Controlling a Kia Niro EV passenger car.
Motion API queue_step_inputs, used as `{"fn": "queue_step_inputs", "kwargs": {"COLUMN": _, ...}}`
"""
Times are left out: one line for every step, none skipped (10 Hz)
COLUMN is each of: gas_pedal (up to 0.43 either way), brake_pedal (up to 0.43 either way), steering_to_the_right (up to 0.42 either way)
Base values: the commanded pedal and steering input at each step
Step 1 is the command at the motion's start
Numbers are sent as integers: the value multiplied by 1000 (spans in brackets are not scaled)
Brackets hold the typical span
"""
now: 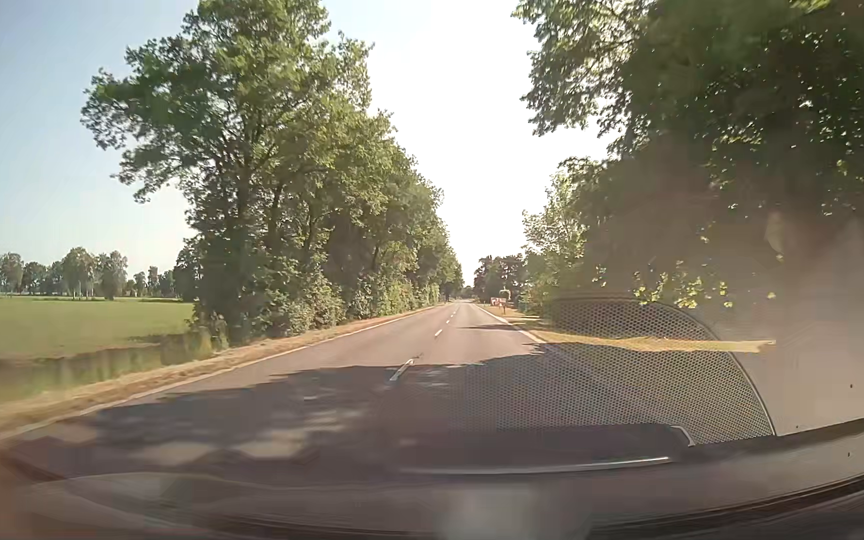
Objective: Follow the waypoints while adhering to traffic rules and regulations
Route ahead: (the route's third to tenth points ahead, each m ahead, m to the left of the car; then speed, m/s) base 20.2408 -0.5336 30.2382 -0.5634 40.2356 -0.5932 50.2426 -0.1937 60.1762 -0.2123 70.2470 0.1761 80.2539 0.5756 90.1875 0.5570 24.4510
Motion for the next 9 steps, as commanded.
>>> {"fn": "queue_step_inputs", "kwargs": {"gas_pedal": 311, "brake_pedal": 6, "steering_to_the_right": 0}}
{"fn": "queue_step_inputs", "kwargs": {"gas_pedal": 311, "brake_pedal": 6, "steering_to_the_right": 3}}
{"fn": "queue_step_inputs", "kwargs": {"gas_pedal": 311, "brake_pedal": 6, "steering_to_the_right": 3}}
{"fn": "queue_step_inputs", "kwargs": {"gas_pedal": 311, "brake_pedal": 6, "steering_to_the_right": 3}}
{"fn": "queue_step_inputs", "kwargs": {"gas_pedal": 311, "brake_pedal": 6, "steering_to_the_right": 4}}
{"fn": "queue_step_inputs", "kwargs": {"gas_pedal": 311, "brake_pedal": 6, "steering_to_the_right": 4}}
{"fn": "queue_step_inputs", "kwargs": {"gas_pedal": 311, "brake_pedal": 6, "steering_to_the_right": 4}}
{"fn": "queue_step_inputs", "kwargs": {"gas_pedal": 311, "brake_pedal": 6, "steering_to_the_right": 3}}
{"fn": "queue_step_inputs", "kwargs": {"gas_pedal": 311, "brake_pedal": 6, "steering_to_the_right": 3}}
